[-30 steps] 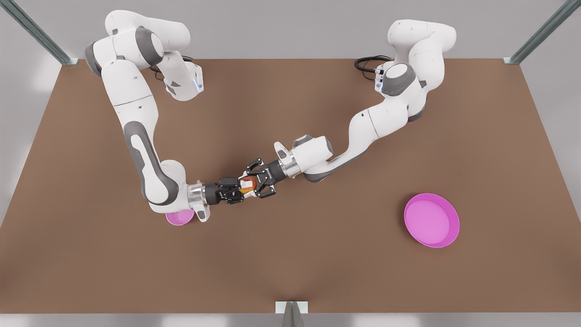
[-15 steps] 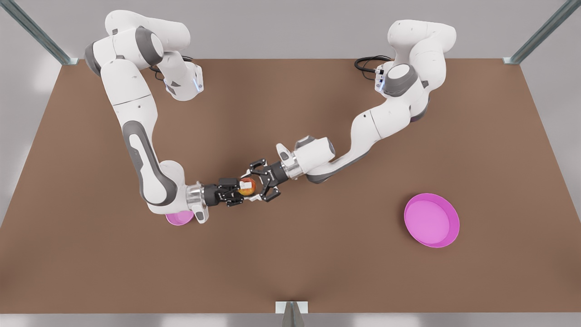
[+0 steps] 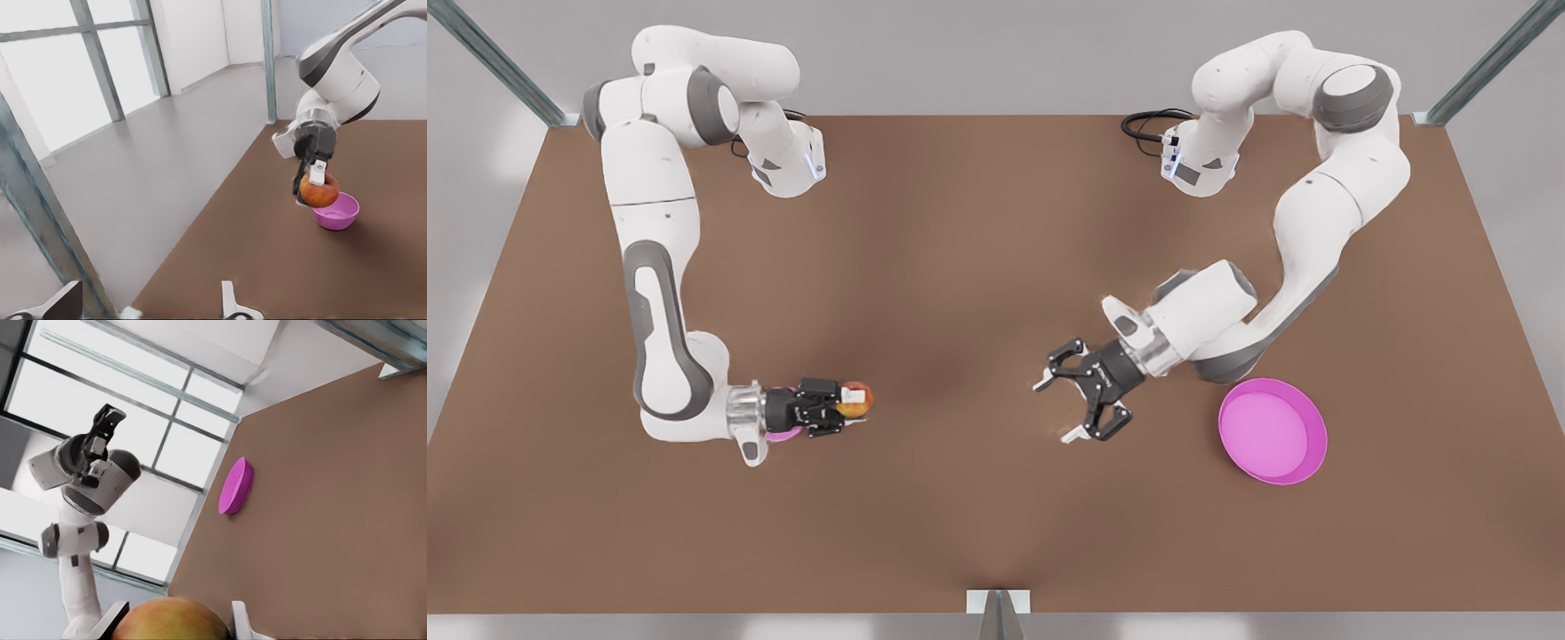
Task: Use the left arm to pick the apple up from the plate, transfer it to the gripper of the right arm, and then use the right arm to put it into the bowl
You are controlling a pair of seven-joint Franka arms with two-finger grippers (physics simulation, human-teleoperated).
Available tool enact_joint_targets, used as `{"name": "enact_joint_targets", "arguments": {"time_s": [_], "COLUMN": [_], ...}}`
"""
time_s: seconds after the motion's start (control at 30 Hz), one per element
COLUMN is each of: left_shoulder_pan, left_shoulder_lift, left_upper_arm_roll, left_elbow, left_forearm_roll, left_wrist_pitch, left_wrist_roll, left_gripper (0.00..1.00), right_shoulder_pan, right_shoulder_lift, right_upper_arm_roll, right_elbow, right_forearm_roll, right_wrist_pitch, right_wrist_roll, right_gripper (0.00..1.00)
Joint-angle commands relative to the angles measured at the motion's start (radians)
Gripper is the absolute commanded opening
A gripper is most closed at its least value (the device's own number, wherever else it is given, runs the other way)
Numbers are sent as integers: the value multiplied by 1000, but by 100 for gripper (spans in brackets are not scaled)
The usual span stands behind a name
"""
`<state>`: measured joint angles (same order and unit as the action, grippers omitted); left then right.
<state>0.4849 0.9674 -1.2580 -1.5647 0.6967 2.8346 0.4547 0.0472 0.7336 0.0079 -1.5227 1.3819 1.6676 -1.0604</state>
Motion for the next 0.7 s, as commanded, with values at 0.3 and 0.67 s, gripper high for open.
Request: {"name": "enact_joint_targets", "arguments": {"time_s": [0.3,0.67], "left_shoulder_pan": [190,-554], "left_shoulder_lift": [-239,-753], "left_upper_arm_roll": [-40,1235], "left_elbow": [275,18], "left_forearm_roll": [109,-655], "left_wrist_pitch": [-1428,-1069], "left_wrist_roll": [-841,-676], "left_gripper": [100,100], "right_shoulder_pan": [-125,-124], "right_shoulder_lift": [20,89], "right_upper_arm_roll": [-54,-75], "right_elbow": [49,61], "right_forearm_roll": [-339,-423], "right_wrist_pitch": [-60,21], "right_wrist_roll": [74,8], "right_gripper": [60,60]}}
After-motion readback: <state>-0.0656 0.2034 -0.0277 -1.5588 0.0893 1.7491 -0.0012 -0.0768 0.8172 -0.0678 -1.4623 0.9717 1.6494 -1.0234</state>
